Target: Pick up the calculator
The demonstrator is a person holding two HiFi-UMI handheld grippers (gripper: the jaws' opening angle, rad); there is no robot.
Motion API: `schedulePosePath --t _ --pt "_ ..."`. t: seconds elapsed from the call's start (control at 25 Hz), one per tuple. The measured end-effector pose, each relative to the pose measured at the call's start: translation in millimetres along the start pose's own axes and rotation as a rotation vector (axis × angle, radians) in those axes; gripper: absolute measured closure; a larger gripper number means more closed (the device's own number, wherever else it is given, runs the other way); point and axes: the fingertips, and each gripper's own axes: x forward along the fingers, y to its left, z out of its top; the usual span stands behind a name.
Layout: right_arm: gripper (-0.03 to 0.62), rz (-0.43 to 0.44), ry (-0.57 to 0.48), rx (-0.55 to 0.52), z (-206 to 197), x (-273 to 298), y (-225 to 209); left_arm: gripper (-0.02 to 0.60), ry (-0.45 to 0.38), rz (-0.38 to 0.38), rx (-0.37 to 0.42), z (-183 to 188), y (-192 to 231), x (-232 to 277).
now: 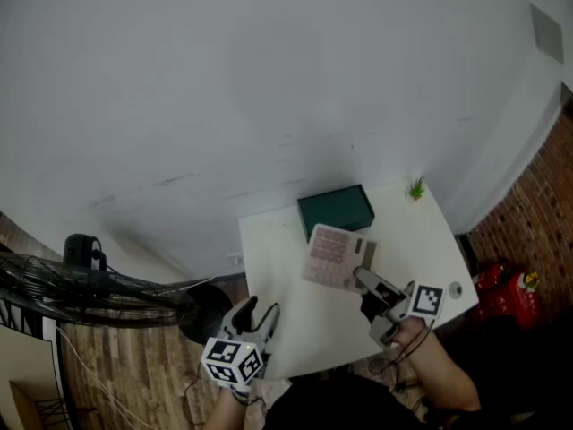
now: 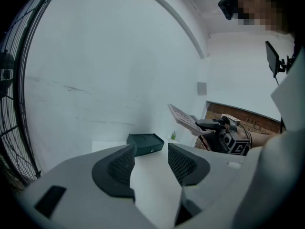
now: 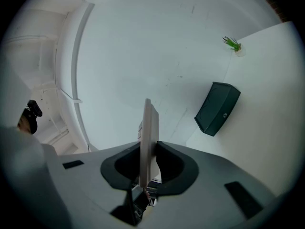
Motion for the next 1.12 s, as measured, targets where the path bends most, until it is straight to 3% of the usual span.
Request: schedulePosePath --t 0.64,1.12 --pt "0.516 0.066 -0.007 -0.032 11 -16 11 0.365 0.017 -0.006 0.011 -4 -17 7" --pt "0.516 0.067 0.002 -0.034 23 -34 -1 0.366 0.023 -0.013 0.03 -4 -40 26"
